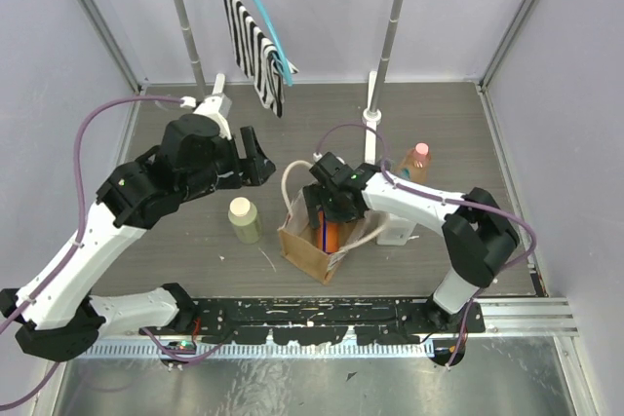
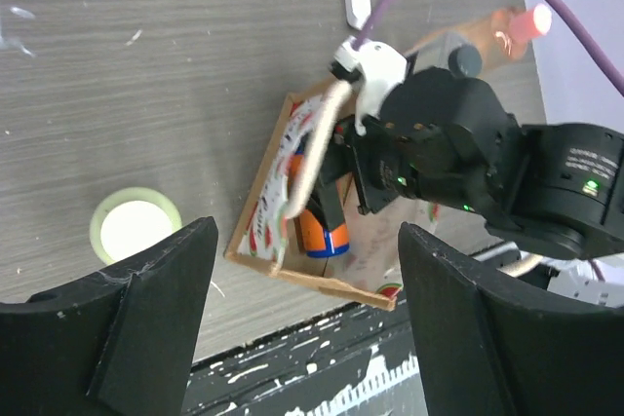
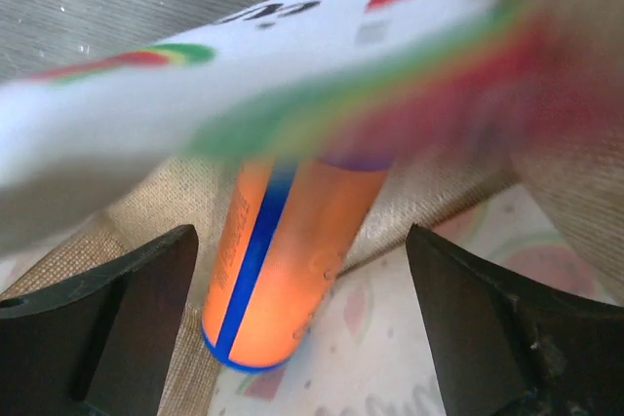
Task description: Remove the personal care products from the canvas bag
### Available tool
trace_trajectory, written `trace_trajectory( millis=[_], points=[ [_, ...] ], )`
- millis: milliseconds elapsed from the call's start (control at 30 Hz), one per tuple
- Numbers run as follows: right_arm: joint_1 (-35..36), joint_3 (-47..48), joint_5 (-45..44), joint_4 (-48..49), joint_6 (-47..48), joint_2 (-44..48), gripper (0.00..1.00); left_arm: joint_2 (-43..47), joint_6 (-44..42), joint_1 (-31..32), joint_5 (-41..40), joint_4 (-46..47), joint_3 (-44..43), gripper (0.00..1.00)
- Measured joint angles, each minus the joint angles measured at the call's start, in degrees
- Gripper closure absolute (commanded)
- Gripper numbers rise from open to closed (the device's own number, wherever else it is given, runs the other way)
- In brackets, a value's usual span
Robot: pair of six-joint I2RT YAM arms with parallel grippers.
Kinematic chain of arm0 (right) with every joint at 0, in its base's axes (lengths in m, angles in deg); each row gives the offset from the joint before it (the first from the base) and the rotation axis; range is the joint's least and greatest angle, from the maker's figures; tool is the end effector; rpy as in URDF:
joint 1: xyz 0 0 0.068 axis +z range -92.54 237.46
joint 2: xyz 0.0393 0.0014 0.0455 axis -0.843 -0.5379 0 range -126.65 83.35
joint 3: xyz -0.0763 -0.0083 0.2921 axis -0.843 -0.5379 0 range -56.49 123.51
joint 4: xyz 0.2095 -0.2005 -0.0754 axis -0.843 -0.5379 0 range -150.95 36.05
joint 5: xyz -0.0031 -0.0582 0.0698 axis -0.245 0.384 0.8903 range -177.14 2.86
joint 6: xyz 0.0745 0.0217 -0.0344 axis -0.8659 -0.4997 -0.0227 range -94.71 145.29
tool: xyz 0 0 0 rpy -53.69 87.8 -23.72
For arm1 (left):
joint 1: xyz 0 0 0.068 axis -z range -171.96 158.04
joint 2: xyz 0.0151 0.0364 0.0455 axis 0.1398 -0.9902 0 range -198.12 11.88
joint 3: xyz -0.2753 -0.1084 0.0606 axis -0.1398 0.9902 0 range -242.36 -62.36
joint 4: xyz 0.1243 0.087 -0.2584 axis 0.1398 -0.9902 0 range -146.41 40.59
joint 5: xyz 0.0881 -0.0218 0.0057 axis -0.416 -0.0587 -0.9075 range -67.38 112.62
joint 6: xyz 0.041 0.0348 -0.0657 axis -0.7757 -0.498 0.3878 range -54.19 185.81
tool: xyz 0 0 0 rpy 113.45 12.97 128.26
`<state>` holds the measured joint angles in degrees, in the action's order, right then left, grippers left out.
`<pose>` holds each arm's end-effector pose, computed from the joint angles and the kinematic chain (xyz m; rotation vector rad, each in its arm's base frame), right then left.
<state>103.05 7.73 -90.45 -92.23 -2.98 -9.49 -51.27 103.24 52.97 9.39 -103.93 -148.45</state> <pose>0.2635 0.2627 0.1867 -0.4011 2.7427 0.2763 0.1902 -0.1657 0.4656 0.0016 2.1669 -0.6071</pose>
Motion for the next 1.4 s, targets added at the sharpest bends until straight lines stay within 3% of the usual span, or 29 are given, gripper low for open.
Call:
trace_trajectory(
  millis=[100,233,400,433,667,900,1233,1400],
  points=[
    [1.3,0.0,-0.9,1.3,-0.8,-2.6,0.10,-1.1,-0.1,1.3,0.5,-0.7,0.0,0.18],
    [2.6,0.0,-2.3,2.9,-1.5,-5.4,0.48,-1.1,-0.1,1.4,0.6,-1.1,0.2,0.17],
    [3.5,0.0,-3.4,3.8,-2.4,-5.4,0.86,-0.7,-0.1,1.4,0.5,-1.2,0.3,0.17],
    [3.5,0.0,-3.5,3.7,-2.5,-5.3,0.89,-0.5,-0.1,1.4,0.5,-1.3,0.4,0.17],
    [4.4,0.7,-5.2,0.5,-1.8,2.7,0.91,1.5,0.1,1.4,0.6,-1.7,2.2,0.19],
    [5.0,9.4,-9.8,-2.7,-0.4,17.4,0.91,0.5,0.8,3.0,3.0,-0.9,3.0,0.21],
    [5.0,13.0,-23.3,-5.4,3.5,24.7,0.93,-9.6,1.6,12.6,3.7,2.9,3.0,0.23],
    [4.9,12.8,-33.6,-4.4,7.3,26.1,0.94,-16.6,1.8,15.6,3.7,5.0,3.0,0.29]
  ],
)
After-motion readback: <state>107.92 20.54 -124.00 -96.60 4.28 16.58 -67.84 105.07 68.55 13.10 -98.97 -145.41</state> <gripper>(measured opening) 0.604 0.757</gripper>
